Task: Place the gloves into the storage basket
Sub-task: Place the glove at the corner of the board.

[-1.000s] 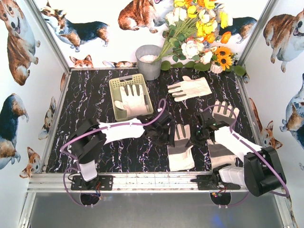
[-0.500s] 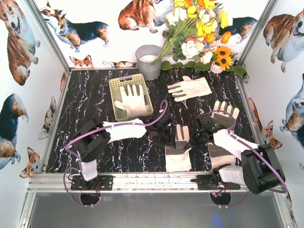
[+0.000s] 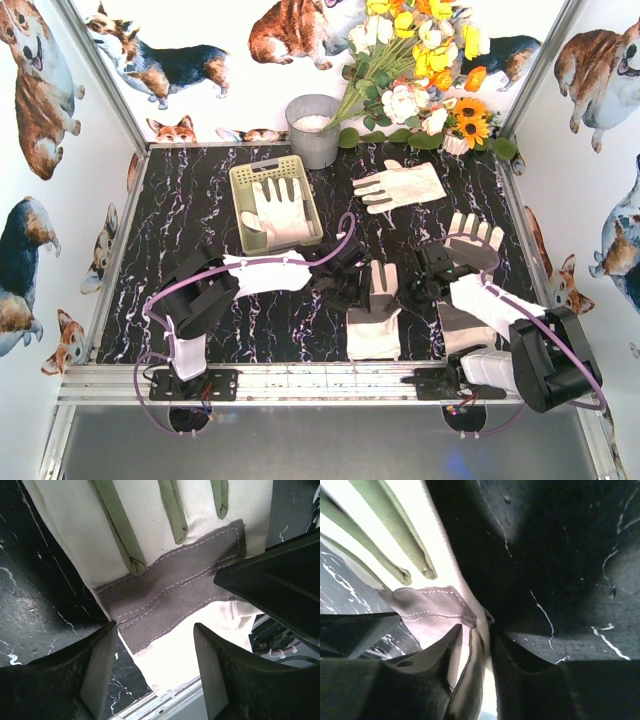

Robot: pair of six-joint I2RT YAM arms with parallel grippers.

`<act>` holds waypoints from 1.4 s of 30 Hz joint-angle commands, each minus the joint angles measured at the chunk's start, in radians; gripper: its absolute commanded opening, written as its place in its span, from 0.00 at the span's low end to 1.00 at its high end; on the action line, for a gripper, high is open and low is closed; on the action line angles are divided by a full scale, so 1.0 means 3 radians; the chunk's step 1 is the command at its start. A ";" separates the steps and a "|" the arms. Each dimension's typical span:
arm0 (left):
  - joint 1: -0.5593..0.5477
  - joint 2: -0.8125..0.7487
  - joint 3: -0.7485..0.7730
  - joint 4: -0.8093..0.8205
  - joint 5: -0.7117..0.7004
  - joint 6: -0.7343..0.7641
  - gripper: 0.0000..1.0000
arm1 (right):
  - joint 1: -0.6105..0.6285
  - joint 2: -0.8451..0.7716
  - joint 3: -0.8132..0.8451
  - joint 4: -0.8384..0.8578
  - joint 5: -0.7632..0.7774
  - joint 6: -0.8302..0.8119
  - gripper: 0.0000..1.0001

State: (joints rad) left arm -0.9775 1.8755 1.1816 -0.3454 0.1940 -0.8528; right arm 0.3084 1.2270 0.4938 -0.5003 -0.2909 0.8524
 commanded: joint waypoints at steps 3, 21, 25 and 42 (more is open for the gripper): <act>0.0007 -0.0239 -0.0053 0.0023 -0.0191 0.0046 0.64 | 0.0000 -0.0140 0.0174 -0.0269 0.0273 -0.0098 0.56; 0.0512 -0.1687 -0.0043 -0.0348 -0.0987 0.0276 0.85 | -0.0005 -0.0963 0.1288 -0.0765 0.0779 -0.1482 0.72; 0.1047 -0.1900 -0.0092 -0.0492 -0.0783 0.0528 0.86 | 0.0013 -0.0502 0.1662 -0.0768 0.0666 -0.2000 0.73; 0.2184 -0.2493 -0.0153 -0.1130 -0.0691 0.1204 0.86 | 0.0120 0.1785 0.3205 -0.0021 0.0956 -0.2877 0.75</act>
State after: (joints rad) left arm -0.3847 1.1336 1.1347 -0.6460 -0.0368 -0.5552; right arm 0.3405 1.6634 1.3422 -0.5915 -0.0254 0.0597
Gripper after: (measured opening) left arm 0.863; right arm 0.753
